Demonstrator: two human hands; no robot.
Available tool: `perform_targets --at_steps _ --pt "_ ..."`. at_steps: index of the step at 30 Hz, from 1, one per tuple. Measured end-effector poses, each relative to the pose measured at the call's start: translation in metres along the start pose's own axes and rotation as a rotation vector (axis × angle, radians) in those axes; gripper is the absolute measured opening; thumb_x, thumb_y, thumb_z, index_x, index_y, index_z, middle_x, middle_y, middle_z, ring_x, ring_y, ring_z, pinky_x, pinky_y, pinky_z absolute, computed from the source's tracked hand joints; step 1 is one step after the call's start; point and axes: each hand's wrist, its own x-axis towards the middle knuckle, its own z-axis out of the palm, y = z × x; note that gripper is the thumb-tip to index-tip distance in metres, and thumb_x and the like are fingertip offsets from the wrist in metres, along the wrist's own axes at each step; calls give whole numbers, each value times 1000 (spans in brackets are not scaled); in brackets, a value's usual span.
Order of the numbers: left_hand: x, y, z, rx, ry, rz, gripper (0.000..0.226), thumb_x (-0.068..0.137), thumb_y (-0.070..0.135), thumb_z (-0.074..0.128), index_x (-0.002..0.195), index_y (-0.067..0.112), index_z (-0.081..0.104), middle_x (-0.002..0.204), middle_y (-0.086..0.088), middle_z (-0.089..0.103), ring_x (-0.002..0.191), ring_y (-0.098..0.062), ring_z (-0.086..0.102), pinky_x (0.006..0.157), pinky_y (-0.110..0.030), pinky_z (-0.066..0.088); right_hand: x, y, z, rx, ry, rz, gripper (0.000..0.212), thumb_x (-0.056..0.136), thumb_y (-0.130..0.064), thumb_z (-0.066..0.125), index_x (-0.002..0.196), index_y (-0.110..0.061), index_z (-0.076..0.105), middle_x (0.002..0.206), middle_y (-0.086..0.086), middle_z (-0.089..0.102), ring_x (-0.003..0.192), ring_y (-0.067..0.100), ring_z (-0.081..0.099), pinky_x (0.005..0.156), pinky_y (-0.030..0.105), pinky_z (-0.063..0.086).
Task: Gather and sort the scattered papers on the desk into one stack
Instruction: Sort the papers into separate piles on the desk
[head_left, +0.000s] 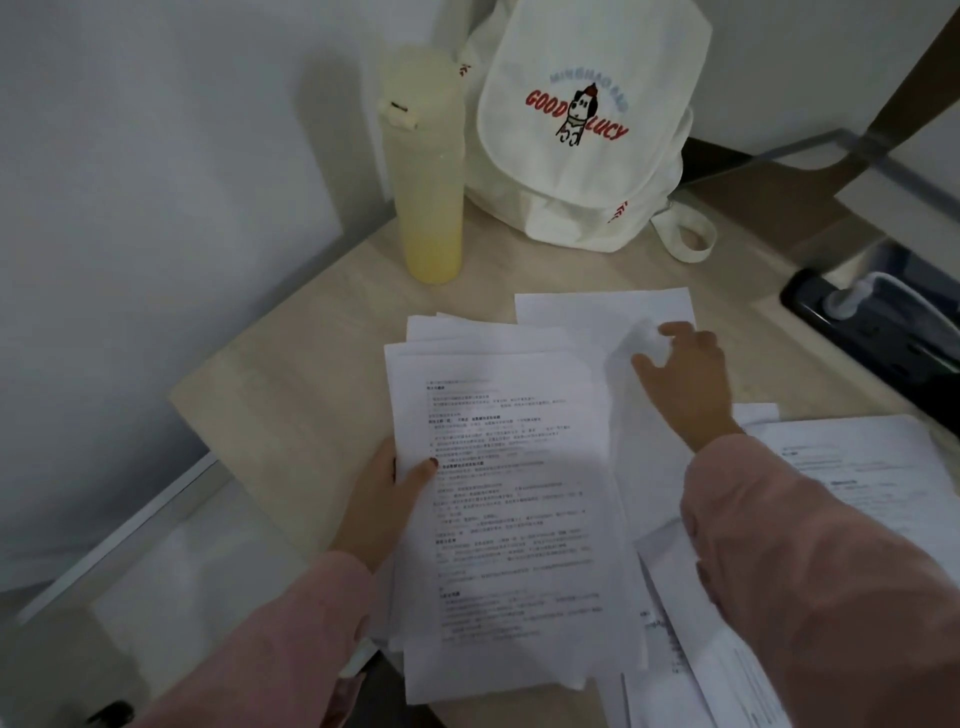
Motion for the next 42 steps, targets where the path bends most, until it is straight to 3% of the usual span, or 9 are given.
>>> perform_targets --at_steps 6,12,15,18,25,29,36,40,42 --pt "6 -3 -1 13 21 -39 27 90 18 56 117 22 58 110 12 65 101 -8 62 90 -34 50 25 54 -11 -289 -143 220 67 83 -43 57 130 2 39 129 26 42 115 40 39 97 40 30" --pt "6 -4 0 -13 33 -59 23 90 17 57 108 28 60 109 10 67 100 -12 64 88 -36 52 36 61 -6 35 -186 402 67 75 -37 69 123 3 45 124 23 53 115 41 48 97 45 40" --pt "5 -4 1 -6 45 -59 23 89 16 57 111 24 59 108 11 66 100 -12 63 89 -35 51 31 61 -10 63 -237 352 45 81 -34 63 108 2 61 108 21 63 93 35 57 81 37 44" --pt "4 -3 1 -6 49 -68 28 90 16 57 117 17 59 112 4 67 103 -16 64 93 -40 51 23 65 -13 130 -206 282 31 87 -26 56 105 -1 59 99 15 60 84 27 50 77 34 39" --pt "-2 -2 5 -61 43 -89 36 90 20 56 126 18 54 122 0 64 111 -22 61 100 -47 47 1 65 -56 222 133 262 17 88 -31 51 89 -14 56 89 9 60 80 29 55 80 36 43" --pt "-6 -1 9 -65 39 -98 37 91 18 54 128 17 53 123 -2 63 112 -25 60 101 -49 45 -14 60 -88 547 304 240 10 87 -27 53 88 -20 59 85 10 66 55 13 59 81 41 51" --pt "-13 10 10 -29 17 -87 38 93 7 49 131 7 49 124 -10 59 115 -28 55 102 -43 42 -66 35 -139 1007 379 -40 11 89 -19 55 82 -24 62 76 -9 73 83 14 70 84 25 54" --pt "-17 17 -4 -33 6 -90 36 93 3 47 129 6 51 122 -11 59 109 -25 55 98 -38 43 -103 19 -139 974 231 -159 14 87 -5 56 95 -8 66 86 -12 73 94 8 67 86 17 50" --pt "-19 18 -6 -44 -3 -89 35 93 2 47 128 6 52 121 -12 59 109 -25 55 97 -38 43 -117 21 -128 906 109 -208 18 85 6 52 87 -5 65 87 -15 72 93 4 65 82 12 49"
